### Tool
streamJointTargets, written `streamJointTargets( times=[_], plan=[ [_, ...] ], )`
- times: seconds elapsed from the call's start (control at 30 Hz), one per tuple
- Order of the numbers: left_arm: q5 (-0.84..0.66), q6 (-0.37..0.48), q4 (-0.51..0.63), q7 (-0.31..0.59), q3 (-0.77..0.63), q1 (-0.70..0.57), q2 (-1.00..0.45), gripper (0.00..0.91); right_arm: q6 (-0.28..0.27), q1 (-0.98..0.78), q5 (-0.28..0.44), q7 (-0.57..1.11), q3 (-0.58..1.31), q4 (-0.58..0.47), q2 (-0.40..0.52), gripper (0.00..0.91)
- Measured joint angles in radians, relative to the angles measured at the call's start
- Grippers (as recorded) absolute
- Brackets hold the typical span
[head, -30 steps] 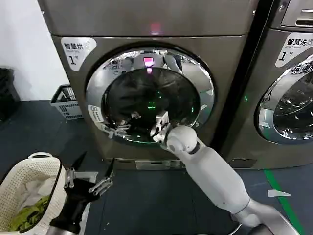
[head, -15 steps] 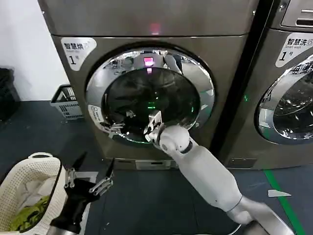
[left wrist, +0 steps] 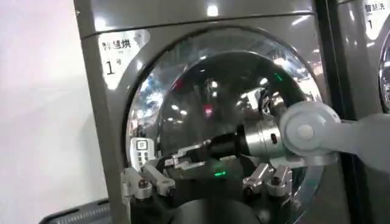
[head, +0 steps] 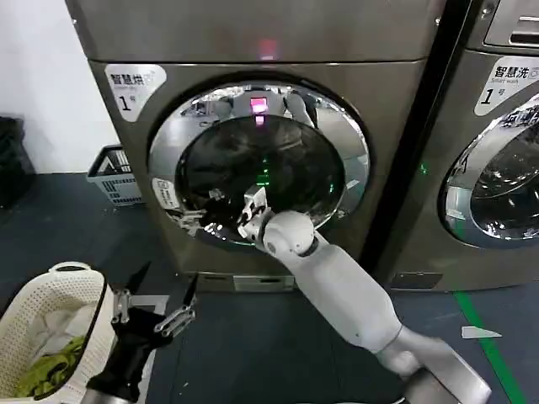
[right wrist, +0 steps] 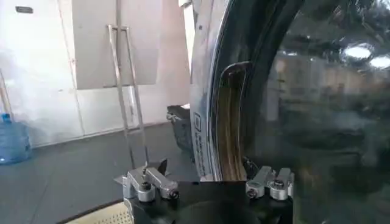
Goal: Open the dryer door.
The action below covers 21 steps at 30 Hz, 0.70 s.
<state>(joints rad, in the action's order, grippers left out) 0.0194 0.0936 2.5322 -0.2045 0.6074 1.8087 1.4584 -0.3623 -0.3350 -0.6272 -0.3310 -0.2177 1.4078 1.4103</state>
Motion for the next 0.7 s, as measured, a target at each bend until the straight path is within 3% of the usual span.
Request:
streamJointTargets(
  times=[0.7],
  plan=[
    [-0.001,0.0,0.007,0.0,0.002,0.0,0.0,0.907,0.014,0.061,0.025,-0.029,-0.015,-0.142,0.069,0.907]
  ],
)
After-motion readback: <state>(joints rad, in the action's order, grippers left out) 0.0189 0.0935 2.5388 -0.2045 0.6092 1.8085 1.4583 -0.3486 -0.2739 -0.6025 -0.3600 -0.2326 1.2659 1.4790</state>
